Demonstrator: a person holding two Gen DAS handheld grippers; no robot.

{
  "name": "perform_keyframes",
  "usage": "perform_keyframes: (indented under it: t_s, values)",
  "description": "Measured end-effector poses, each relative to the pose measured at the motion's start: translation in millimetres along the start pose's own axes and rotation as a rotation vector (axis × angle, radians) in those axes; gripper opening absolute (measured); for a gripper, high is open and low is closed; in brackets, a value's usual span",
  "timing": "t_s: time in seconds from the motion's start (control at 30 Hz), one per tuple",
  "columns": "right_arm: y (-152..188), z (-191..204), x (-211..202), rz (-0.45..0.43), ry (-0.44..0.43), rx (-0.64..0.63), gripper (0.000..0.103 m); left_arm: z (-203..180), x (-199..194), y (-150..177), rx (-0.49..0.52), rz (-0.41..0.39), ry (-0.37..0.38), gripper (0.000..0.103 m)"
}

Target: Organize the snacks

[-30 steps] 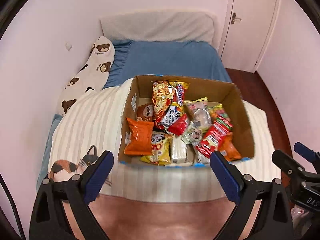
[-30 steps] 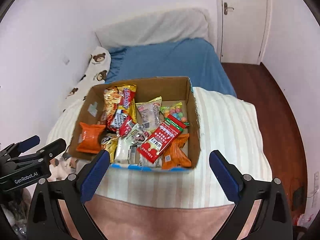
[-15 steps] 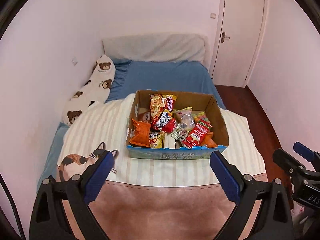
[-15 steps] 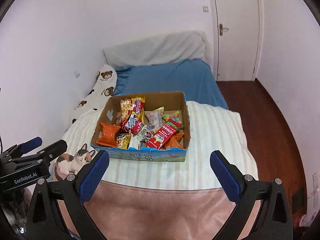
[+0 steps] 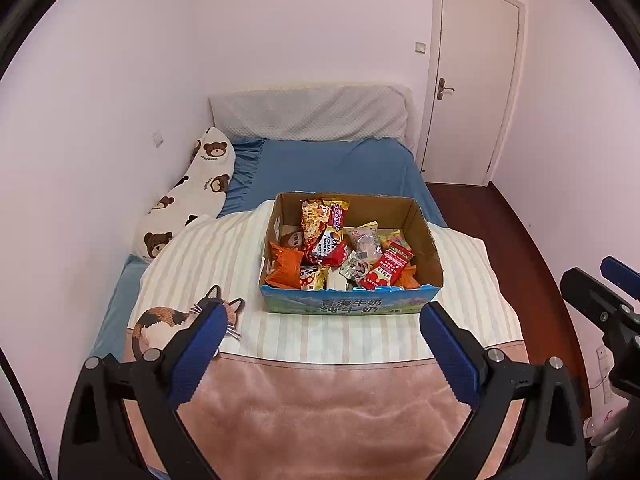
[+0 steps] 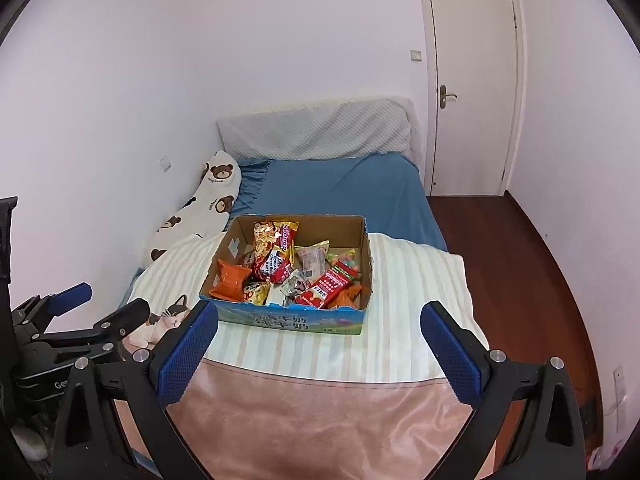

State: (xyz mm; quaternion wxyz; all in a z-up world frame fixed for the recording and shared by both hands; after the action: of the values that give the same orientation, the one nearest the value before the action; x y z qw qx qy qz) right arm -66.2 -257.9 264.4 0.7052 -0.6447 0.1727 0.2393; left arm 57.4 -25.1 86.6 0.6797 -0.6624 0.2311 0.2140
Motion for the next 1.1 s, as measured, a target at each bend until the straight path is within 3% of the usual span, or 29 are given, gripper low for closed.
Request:
perform_keyframes:
  t_s: [0.3, 1.1]
  values:
    - [3, 4, 7, -0.001, 0.006, -0.014, 0.103, 5, 10, 3, -0.012, -0.004, -0.035, 0.103]
    - [7, -10, 96, 0.027, 0.096, -0.002, 0.103, 22, 80, -1, -0.005, 0.03, -0.108, 0.103]
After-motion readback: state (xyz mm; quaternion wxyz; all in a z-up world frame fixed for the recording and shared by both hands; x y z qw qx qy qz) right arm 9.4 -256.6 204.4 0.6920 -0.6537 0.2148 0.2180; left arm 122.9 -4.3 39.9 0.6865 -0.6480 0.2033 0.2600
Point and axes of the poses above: each gripper's, at about its wrist camera, not at the fingertips, and x roughly the way its jaws point, z to its left, y to its underside, the point moved 6 cm from there along x, roughly the way its jaws point, and after that the axes turned 10 degrees about -z, right-handed, at the moved point
